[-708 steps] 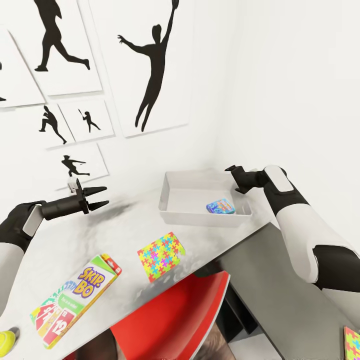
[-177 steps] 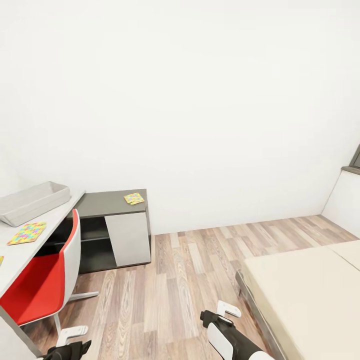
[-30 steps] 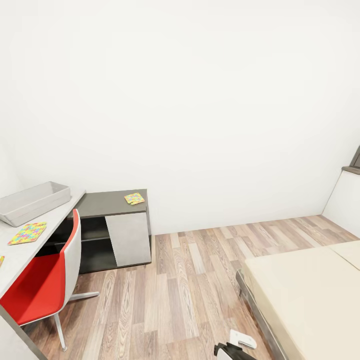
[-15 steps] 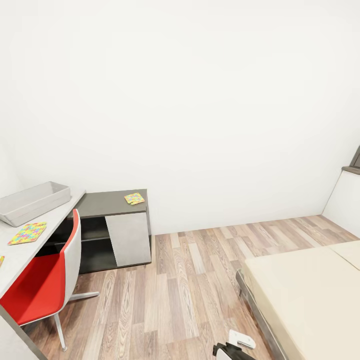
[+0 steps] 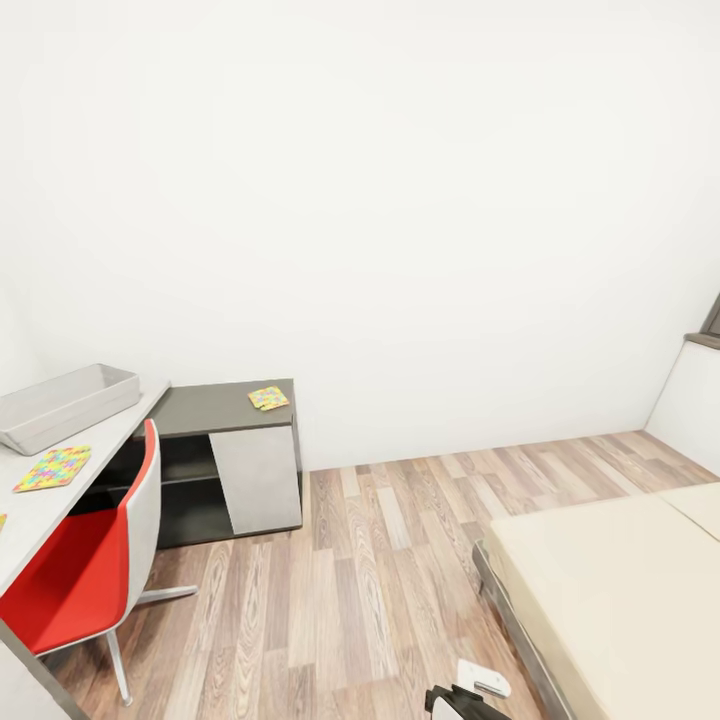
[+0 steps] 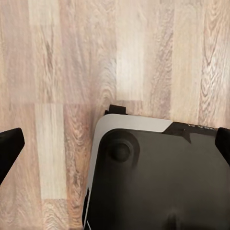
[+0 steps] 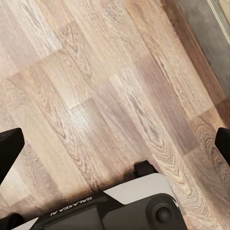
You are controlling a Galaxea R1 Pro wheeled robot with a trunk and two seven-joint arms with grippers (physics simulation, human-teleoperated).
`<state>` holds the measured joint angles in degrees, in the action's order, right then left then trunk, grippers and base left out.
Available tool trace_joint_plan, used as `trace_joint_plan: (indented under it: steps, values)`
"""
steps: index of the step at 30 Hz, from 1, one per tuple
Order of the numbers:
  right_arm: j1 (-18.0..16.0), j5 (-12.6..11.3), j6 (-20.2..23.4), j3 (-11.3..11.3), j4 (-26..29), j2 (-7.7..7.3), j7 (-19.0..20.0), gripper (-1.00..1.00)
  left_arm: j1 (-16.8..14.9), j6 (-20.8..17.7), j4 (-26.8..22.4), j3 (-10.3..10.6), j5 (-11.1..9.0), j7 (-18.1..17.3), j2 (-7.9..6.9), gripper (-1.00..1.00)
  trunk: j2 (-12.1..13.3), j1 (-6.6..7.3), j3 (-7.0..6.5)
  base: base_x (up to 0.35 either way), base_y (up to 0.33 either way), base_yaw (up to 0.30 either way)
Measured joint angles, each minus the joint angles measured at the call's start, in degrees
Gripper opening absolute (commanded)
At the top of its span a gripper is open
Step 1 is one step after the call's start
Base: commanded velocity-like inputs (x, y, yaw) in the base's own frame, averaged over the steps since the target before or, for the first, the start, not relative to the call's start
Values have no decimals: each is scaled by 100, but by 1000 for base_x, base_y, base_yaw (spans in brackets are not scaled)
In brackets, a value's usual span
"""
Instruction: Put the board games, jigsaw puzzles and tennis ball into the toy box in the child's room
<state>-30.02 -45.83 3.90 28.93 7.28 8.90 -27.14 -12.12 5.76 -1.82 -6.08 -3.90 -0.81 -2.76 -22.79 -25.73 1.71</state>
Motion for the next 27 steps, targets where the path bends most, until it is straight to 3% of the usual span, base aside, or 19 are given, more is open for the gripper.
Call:
trace_joint_plan:
  steps: [27]
  values:
    - [0, 6, -1, -1, 0, 0, 1, 100, -6, 217, -53, -13, 2, 40, -27, 100, 1, -1, 0, 21, 0, 0]
